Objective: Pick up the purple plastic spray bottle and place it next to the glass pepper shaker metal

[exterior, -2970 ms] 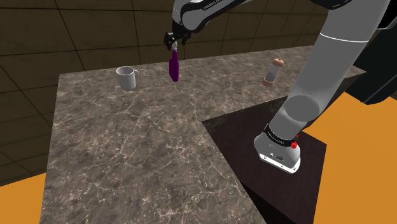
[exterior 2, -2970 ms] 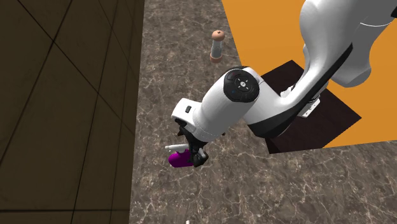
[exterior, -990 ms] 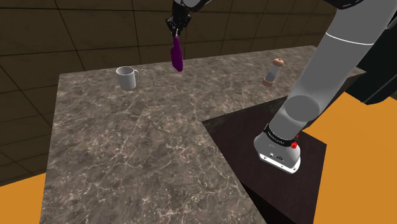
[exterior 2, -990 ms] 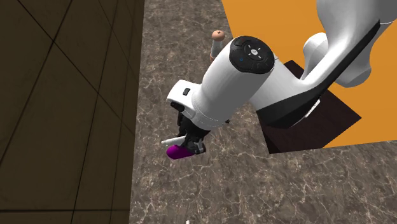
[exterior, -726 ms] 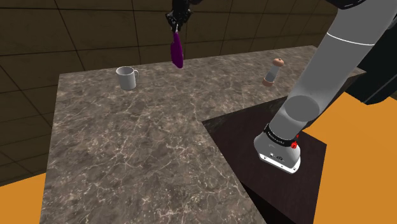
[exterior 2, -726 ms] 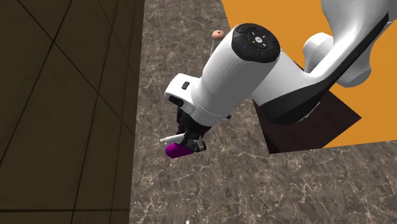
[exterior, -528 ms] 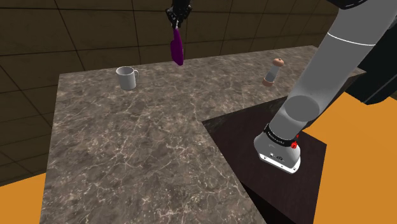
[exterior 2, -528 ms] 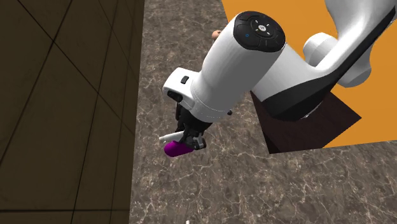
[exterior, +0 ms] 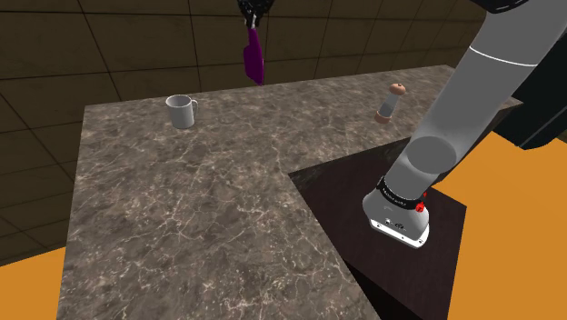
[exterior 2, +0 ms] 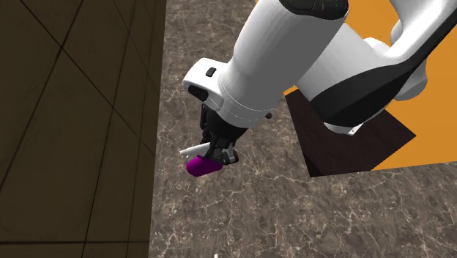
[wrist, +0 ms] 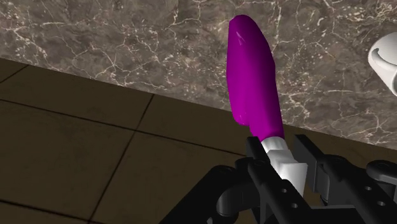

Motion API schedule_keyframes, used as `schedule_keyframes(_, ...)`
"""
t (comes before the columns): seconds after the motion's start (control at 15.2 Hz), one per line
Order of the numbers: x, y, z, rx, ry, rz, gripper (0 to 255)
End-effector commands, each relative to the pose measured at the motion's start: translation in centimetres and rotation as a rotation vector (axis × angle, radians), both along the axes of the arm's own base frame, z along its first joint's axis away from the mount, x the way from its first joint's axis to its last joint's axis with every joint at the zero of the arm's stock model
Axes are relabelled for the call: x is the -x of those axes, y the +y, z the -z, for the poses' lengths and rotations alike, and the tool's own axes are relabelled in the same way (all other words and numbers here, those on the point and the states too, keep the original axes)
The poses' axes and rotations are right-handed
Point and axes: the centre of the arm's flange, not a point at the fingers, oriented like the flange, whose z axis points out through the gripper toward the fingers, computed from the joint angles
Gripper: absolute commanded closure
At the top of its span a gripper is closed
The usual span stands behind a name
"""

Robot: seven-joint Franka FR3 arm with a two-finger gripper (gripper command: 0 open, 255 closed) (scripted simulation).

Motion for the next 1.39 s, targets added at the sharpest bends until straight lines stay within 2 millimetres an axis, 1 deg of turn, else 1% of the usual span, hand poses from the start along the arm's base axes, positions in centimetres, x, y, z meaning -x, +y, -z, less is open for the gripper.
schedule_keyframes(0.0,0.0,0.1,-1.1,0.000,0.000,0.000,255)
schedule_keyframes(1.32,0.0,0.1,-11.7,0.000,0.000,0.000,255)
